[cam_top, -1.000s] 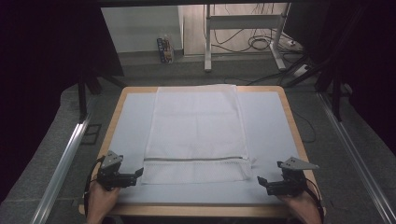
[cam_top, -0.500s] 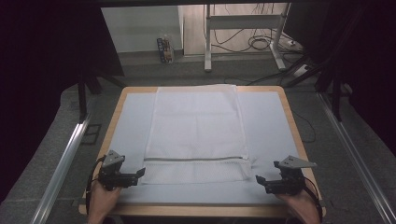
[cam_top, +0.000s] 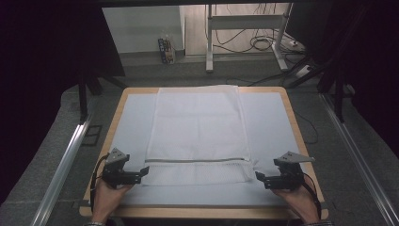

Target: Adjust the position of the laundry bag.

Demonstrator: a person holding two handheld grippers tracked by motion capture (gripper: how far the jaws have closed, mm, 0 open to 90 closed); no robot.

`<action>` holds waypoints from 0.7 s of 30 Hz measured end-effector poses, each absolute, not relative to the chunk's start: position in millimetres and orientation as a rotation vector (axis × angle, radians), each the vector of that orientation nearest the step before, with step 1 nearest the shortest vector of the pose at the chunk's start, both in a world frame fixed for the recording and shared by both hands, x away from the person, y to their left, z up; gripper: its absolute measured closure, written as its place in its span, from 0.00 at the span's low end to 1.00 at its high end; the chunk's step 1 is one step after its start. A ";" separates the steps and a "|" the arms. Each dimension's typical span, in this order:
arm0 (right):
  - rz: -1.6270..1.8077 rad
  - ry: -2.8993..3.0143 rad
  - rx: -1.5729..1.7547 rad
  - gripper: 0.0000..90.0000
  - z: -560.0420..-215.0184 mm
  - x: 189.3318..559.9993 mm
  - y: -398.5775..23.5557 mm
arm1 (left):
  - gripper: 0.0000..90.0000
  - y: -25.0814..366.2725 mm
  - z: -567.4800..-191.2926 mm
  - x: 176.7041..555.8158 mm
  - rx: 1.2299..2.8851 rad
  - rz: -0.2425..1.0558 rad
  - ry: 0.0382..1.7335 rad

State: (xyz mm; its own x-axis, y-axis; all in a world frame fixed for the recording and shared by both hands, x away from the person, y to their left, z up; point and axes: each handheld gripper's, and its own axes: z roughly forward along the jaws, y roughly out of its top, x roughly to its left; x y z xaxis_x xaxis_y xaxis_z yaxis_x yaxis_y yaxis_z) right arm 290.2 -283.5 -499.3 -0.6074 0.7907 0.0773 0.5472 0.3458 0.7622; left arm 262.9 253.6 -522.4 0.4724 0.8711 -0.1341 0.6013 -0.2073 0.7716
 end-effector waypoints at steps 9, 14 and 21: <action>1.085 2.327 1.118 0.20 -498.8 298.9 -275.8 | 0.10 248.0 -523.0 272.1 1.950 0.442 1.206; 1.097 2.297 1.098 0.24 -494.5 304.1 -272.1 | 0.12 247.0 -523.3 277.8 1.949 0.455 1.207; 1.089 2.297 1.100 0.26 -494.1 316.6 -263.4 | 0.15 240.1 -524.7 289.0 1.986 0.480 1.192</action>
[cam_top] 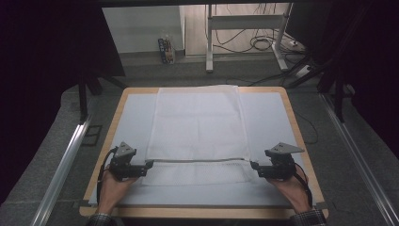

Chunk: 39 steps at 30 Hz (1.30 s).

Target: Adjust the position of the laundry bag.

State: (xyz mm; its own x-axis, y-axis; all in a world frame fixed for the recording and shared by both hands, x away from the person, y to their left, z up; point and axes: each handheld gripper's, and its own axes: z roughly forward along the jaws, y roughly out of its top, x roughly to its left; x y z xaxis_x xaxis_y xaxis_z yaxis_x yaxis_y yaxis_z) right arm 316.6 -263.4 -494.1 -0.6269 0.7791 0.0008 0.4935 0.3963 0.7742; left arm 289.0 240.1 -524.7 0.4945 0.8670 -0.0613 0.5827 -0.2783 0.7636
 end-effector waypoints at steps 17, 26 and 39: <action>1.052 2.320 1.103 0.46 -498.4 349.2 -246.2 | 0.33 239.8 -522.1 321.9 1.940 0.459 1.199; 0.994 2.320 1.091 0.50 -500.2 365.4 -236.6 | 0.42 231.4 -526.6 340.2 1.994 0.501 1.201; 0.929 2.311 1.102 0.61 -510.8 387.3 -226.7 | 0.48 234.5 -538.8 351.4 2.015 0.518 1.273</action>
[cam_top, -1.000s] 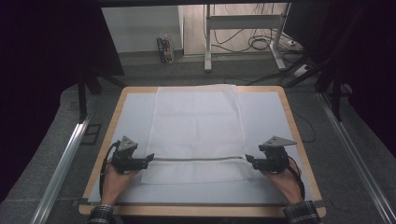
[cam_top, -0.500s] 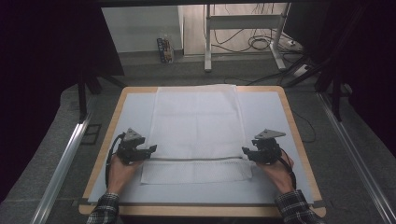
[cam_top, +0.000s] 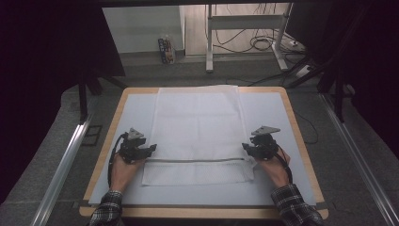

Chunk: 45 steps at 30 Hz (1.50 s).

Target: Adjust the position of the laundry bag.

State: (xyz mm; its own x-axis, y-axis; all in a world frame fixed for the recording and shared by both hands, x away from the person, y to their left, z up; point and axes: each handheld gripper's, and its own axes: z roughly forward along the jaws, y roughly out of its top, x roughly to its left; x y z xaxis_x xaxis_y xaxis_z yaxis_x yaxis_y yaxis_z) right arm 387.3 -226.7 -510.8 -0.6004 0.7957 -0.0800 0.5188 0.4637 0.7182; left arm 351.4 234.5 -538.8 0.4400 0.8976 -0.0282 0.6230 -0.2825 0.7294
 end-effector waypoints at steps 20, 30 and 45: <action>0.900 2.394 1.173 0.98 -517.8 400.2 -221.8 | 0.99 230.6 -543.6 358.3 2.012 0.428 1.310; 0.887 2.398 1.124 0.98 -512.1 390.3 -226.1 | 0.98 232.2 -538.7 355.1 1.999 0.347 1.282; 0.892 2.457 1.089 0.98 -500.2 360.5 -246.0 | 0.98 222.3 -529.9 332.3 2.052 0.302 1.195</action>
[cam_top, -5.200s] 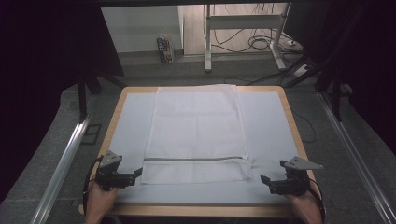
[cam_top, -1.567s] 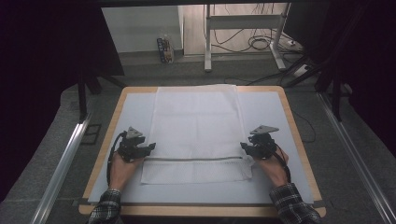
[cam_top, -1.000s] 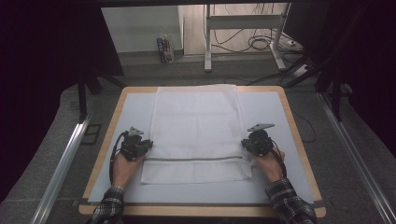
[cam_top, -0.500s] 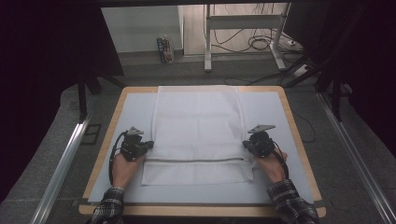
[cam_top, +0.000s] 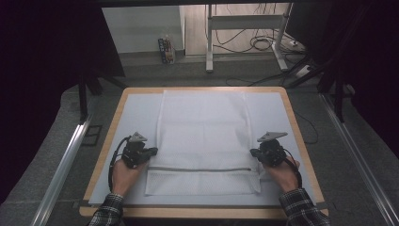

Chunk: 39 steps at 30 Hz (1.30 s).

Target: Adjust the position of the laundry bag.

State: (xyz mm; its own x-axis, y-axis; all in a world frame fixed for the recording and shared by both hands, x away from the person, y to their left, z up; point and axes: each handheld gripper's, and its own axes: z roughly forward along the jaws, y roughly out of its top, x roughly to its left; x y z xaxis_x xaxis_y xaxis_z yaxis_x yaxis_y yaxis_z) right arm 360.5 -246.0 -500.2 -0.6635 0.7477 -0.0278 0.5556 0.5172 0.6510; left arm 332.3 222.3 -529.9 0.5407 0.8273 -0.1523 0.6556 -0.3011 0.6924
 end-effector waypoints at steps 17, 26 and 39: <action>0.849 2.486 1.082 0.98 -497.2 333.8 -253.3 | 0.96 209.9 -525.7 313.0 2.126 0.307 1.148; 0.868 2.497 1.102 0.98 -500.5 328.7 -264.3 | 0.97 202.7 -528.5 313.6 2.171 0.306 1.136; 0.866 2.479 1.085 0.80 -503.4 331.2 -266.4 | 0.72 204.0 -523.7 308.9 2.136 0.355 1.142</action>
